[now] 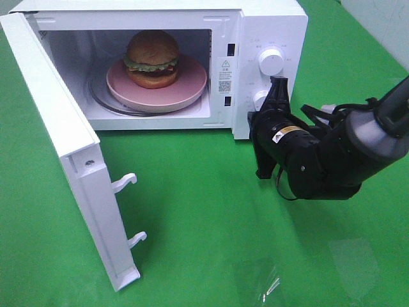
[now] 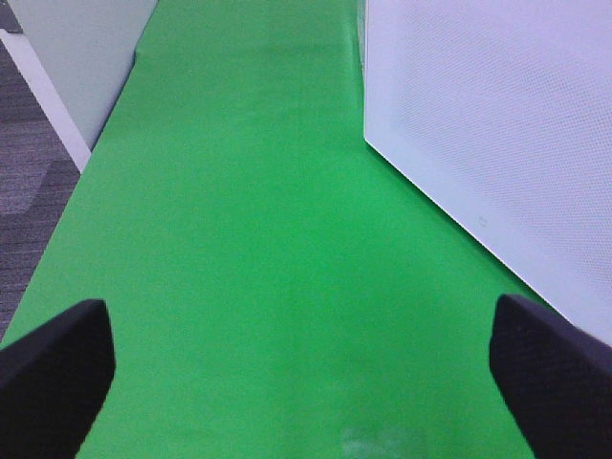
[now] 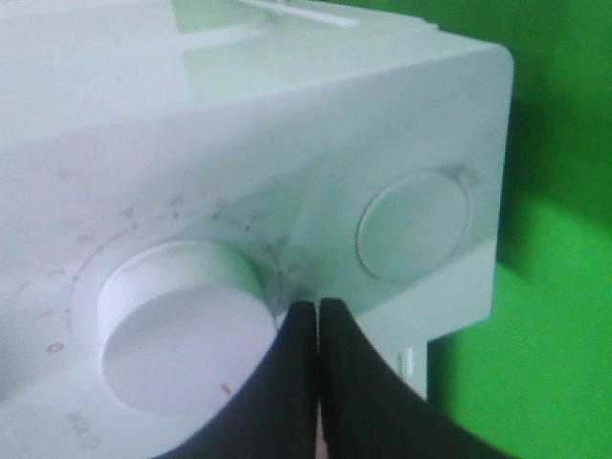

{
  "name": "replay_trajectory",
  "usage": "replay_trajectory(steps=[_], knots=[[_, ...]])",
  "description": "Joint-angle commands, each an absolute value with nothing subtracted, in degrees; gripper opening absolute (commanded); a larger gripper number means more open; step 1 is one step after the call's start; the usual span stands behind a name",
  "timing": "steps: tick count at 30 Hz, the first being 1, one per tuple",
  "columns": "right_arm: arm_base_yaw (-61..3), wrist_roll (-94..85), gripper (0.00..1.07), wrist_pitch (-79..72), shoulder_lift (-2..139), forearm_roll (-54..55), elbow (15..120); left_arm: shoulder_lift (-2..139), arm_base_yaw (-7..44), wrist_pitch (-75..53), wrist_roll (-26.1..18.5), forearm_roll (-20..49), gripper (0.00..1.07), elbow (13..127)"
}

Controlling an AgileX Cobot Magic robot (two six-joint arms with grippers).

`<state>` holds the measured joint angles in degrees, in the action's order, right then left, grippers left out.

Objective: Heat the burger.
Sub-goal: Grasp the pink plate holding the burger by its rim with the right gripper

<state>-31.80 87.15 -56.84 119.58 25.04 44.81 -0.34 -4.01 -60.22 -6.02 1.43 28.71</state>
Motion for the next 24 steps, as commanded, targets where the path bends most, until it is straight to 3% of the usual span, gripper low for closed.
replay_trajectory(steps=[1,12,24], knots=[[-31.7,87.5,0.00,-58.8,116.7,21.3,43.9,-1.3,-4.2,-59.5,-6.1,1.4,1.00,28.6],[-31.7,81.2,0.02,-44.3,107.1,12.5,38.7,-1.3,-4.2,-59.5,-6.1,1.4,1.00,28.6],[-31.7,48.6,0.05,-21.1,95.3,9.5,38.6,-1.3,-4.2,-59.5,-6.1,1.4,1.00,28.6]])
